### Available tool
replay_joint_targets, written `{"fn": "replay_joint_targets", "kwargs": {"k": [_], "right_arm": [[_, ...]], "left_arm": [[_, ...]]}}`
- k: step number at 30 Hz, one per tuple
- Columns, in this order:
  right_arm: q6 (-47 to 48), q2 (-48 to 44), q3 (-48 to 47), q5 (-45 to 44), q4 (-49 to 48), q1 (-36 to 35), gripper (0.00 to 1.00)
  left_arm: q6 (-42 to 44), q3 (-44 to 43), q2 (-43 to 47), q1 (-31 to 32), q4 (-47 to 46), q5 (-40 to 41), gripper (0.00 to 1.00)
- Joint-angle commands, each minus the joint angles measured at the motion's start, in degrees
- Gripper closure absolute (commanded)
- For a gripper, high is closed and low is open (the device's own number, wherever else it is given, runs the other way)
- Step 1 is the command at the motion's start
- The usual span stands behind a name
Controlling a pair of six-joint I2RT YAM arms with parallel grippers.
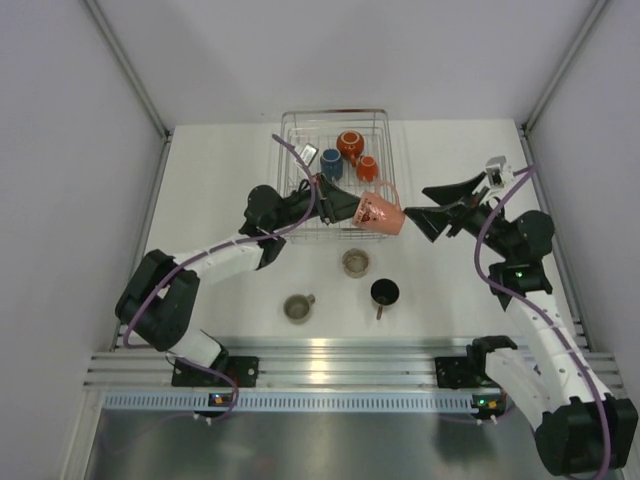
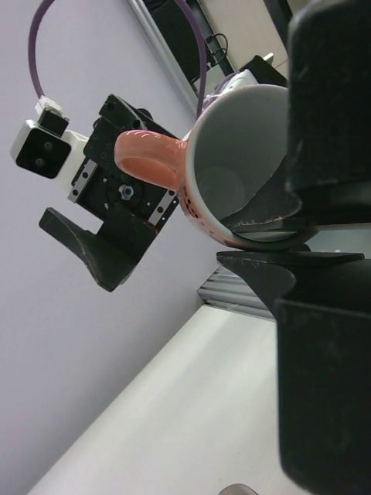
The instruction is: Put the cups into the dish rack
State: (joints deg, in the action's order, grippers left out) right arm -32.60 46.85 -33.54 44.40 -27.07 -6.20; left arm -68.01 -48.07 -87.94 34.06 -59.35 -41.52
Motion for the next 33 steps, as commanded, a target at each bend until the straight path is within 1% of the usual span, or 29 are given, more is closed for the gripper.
{"fn": "replay_joint_targets", "kwargs": {"k": [1,5,9,13,19,23,29,33], "right_arm": [[0.0,-2.7,-3.2,2.2,-1.6,0.5,0.01],[-1.4,-3.3,-3.3,2.9,-2.9,0.5,0.01],[-5.7,-3.0,-2.2,3.5,-9.0,0.1,0.01],[-7.4,-2.0,-2.1,3.5,-12.0,-1.4,0.01],[-7.9,0.8,-2.6,1.6,-15.1,-6.1,0.01],[-6.3,3.1,-3.6,-0.5,-15.8,-11.5,0.01],[-4.9,7.0,-5.2,-2.9,-17.2,-17.4,0.01],[-4.8,8.3,-5.7,-3.6,-18.5,-18.9,0.01]], "left_arm": [[-2.0,-2.6,2.0,-0.9,-11.8,1.1,1.0],[-1.7,-2.9,1.6,-1.2,-11.9,2.1,1.0],[-1.9,-3.7,0.8,-1.2,-12.5,2.5,1.0],[-1.7,-4.3,0.0,-1.2,-12.6,2.5,1.0],[-2.5,-4.7,-1.2,-1.2,-13.9,2.8,1.0],[-2.5,-4.9,-1.4,-1.1,-14.1,2.8,1.0],[-2.7,-4.8,-1.8,-1.1,-14.4,2.8,1.0],[-2.7,-4.1,-1.6,-1.1,-14.4,2.8,1.0]]}}
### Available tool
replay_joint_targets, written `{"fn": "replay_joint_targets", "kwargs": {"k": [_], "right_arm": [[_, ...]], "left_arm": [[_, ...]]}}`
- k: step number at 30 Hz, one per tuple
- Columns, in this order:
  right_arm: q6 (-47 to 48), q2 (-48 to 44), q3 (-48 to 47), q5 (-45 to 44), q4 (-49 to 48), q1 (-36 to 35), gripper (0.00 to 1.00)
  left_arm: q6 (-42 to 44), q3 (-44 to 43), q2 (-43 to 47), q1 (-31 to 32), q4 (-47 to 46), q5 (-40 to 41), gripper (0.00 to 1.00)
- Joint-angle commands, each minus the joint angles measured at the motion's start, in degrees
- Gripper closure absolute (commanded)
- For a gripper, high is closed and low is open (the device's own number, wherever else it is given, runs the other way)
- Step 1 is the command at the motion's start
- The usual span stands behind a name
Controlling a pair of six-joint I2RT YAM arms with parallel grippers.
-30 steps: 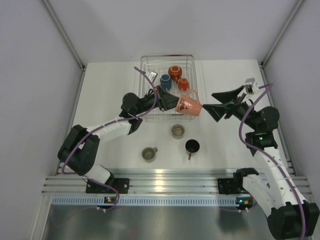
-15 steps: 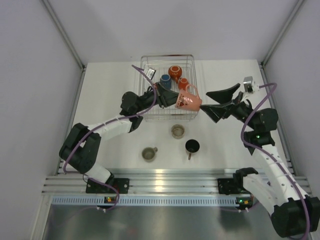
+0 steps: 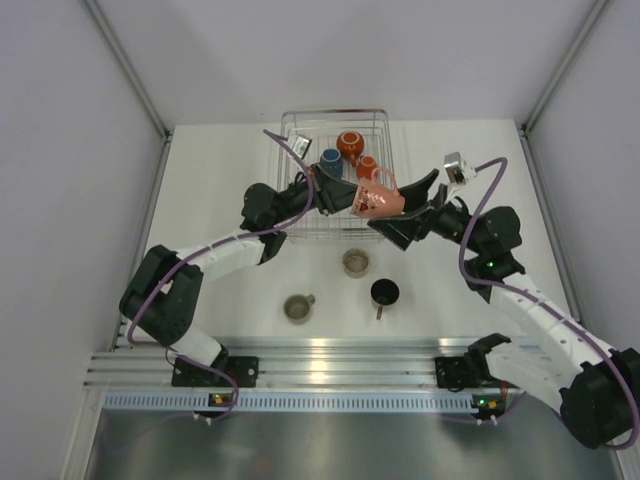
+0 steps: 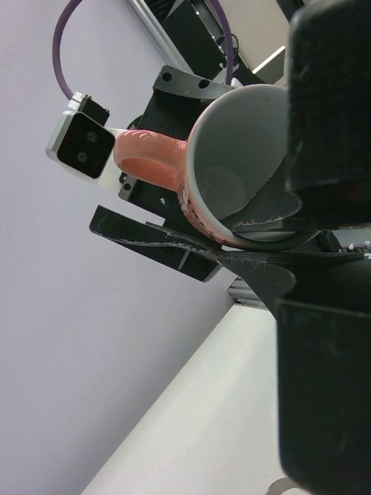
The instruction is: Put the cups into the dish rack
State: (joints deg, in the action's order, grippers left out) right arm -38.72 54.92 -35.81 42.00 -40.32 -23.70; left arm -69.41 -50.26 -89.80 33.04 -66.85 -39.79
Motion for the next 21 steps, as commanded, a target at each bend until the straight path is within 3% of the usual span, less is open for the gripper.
{"fn": "replay_joint_targets", "kwargs": {"k": [1,5,7,8,10,12,14,15,19,21], "right_arm": [[1.5,0.4,-3.6,-1.3,-5.2,-1.6,0.01],[1.9,0.2,-4.1,-1.7,-5.0,-1.8,0.01],[2.2,0.1,-4.2,-2.0,-4.9,-1.8,0.1],[2.2,0.1,-4.3,-2.1,-4.9,-1.8,0.26],[2.4,0.5,-4.6,-1.9,-4.8,-1.8,0.38],[2.5,1.1,-4.9,-1.1,-4.3,-2.0,0.58],[2.4,1.4,-5.0,-1.0,-4.4,-2.0,0.93],[2.6,1.5,-4.9,-1.1,-4.7,-2.0,0.99],[3.8,1.0,-4.2,-2.7,-3.6,-2.2,1.0],[5.4,0.4,-4.4,-3.8,-1.5,-2.2,1.0]], "left_arm": [[-1.3,-1.8,0.4,0.0,-6.9,1.0,1.0],[-1.3,-1.1,0.6,-0.1,-7.1,1.1,1.0],[-1.5,-1.2,0.6,0.0,-7.2,1.0,1.0],[-1.6,-1.2,0.5,-0.1,-7.2,0.9,1.0],[-1.6,-1.1,0.6,0.0,-7.2,1.0,1.0],[-1.4,-1.1,0.6,-0.1,-7.2,1.2,1.0],[-1.5,-1.2,0.5,-0.1,-7.2,1.0,1.0],[-1.4,-1.2,0.5,-0.1,-7.2,1.0,1.0],[-1.6,-1.0,0.6,-0.1,-7.2,0.9,1.0],[-1.6,-1.0,0.6,0.0,-7.2,0.9,0.94]]}}
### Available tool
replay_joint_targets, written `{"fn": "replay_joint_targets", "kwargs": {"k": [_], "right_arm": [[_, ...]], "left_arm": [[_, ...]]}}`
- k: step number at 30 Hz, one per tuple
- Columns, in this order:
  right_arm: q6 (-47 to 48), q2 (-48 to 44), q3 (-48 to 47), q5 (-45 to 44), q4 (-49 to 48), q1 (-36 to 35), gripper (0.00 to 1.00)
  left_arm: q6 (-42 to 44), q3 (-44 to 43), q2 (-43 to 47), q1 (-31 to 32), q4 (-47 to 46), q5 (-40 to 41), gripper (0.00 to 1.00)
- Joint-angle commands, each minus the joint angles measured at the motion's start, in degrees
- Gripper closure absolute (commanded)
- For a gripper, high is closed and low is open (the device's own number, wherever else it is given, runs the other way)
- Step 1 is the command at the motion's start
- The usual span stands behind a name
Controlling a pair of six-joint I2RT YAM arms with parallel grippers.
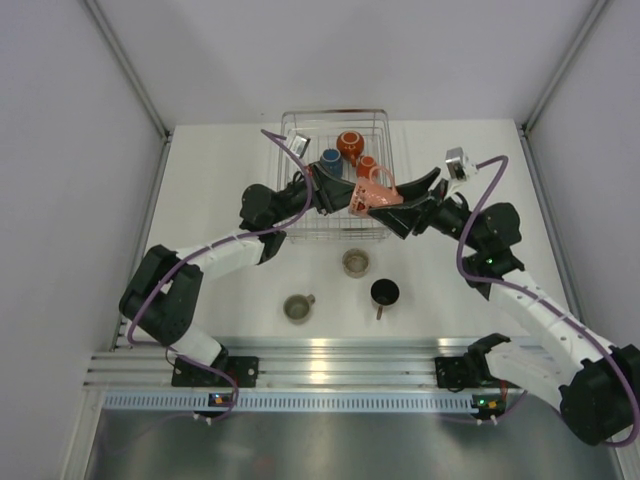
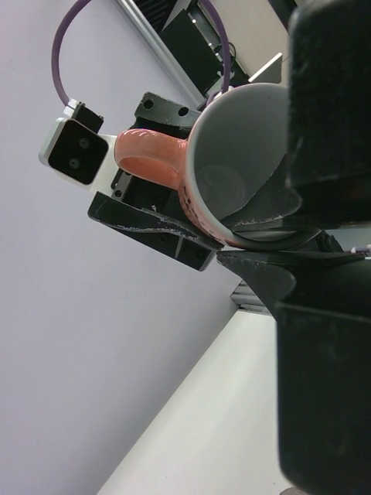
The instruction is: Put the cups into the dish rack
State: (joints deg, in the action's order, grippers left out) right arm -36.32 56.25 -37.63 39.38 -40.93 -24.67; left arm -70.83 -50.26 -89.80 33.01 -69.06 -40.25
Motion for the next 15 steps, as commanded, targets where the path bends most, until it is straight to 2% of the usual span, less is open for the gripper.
{"fn": "replay_joint_targets", "kwargs": {"k": [1,2,3,6,10,15], "right_arm": [[3.6,-1.1,-3.0,-1.7,0.1,-1.3,1.0],[4.8,-1.2,-3.2,-2.4,1.8,-1.3,1.0],[5.1,-1.4,-3.5,-2.5,2.3,-1.3,1.0],[7.1,-1.7,-4.4,-3.7,5.2,-1.3,1.0],[9.9,-1.7,-5.6,-4.9,8.5,-0.9,1.0],[12.5,-1.2,-8.0,-5.6,13.2,0.7,1.0]], "left_arm": [[-0.2,-1.1,0.8,-0.1,-4.9,1.3,0.86],[0.0,-1.2,0.8,-0.1,-4.4,1.3,0.72],[0.2,-1.2,1.0,-0.1,-3.3,1.3,0.63],[1.7,-1.5,1.6,-0.2,-1.0,1.5,0.49],[3.8,-0.8,3.4,-0.8,2.8,1.8,0.44],[8.2,1.3,7.3,-2.7,10.1,1.8,0.43]]}}
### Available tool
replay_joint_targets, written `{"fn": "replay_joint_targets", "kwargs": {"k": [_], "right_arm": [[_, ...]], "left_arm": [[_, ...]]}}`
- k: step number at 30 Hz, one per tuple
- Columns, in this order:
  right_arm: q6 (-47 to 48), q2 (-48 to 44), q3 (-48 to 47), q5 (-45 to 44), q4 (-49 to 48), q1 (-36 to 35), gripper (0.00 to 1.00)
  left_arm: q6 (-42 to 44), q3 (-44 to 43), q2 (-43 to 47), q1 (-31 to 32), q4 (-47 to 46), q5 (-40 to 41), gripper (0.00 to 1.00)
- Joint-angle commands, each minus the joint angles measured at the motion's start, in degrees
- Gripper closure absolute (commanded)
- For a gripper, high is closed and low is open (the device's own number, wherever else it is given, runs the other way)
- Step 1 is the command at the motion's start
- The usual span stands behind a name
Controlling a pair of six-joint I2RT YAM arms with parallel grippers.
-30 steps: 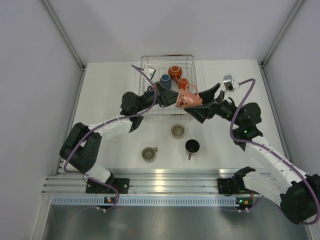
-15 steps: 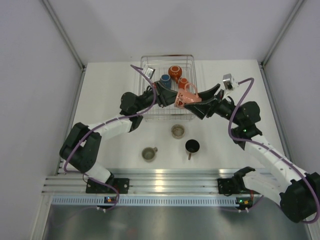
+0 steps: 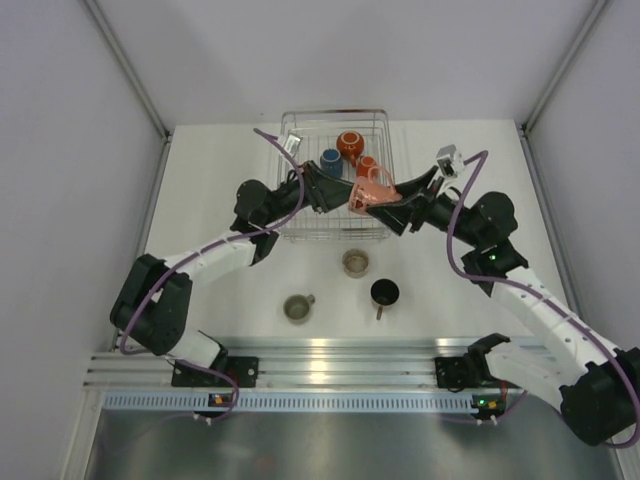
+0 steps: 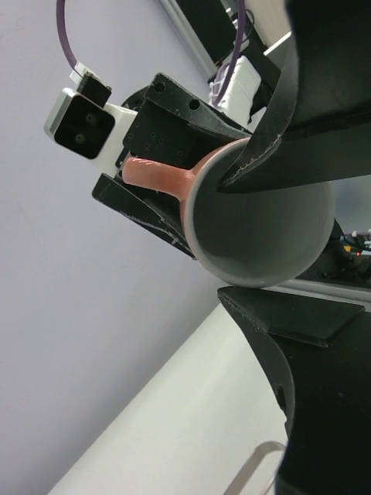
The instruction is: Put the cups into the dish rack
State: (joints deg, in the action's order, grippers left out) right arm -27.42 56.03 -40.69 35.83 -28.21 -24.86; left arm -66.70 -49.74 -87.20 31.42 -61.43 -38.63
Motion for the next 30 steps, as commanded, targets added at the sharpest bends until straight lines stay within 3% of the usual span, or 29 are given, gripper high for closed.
{"fn": "replay_joint_targets", "kwargs": {"k": [1,11,17,27,30], "right_arm": [[4.4,-0.9,-5.3,-2.1,1.3,1.2,1.0],[14.1,8.9,-18.3,-3.1,19.0,8.5,1.0],[20.1,28.6,-38.7,-6.9,34.3,9.0,1.0],[26.3,62.3,-85.6,-13.8,64.8,4.0,1.0],[26.2,64.9,-88.2,-15.5,66.8,2.6,1.0]], "left_arm": [[4.8,1.0,5.5,-2.0,4.0,0.2,0.43],[24.9,0.8,14.6,-8.7,32.8,6.4,0.4],[36.5,-3.7,16.2,-10.9,49.1,16.1,0.39],[41.4,-5.5,16.1,-14.5,54.4,19.8,0.39],[42.1,-5.3,16.5,-15.7,55.1,19.9,0.39]]}}
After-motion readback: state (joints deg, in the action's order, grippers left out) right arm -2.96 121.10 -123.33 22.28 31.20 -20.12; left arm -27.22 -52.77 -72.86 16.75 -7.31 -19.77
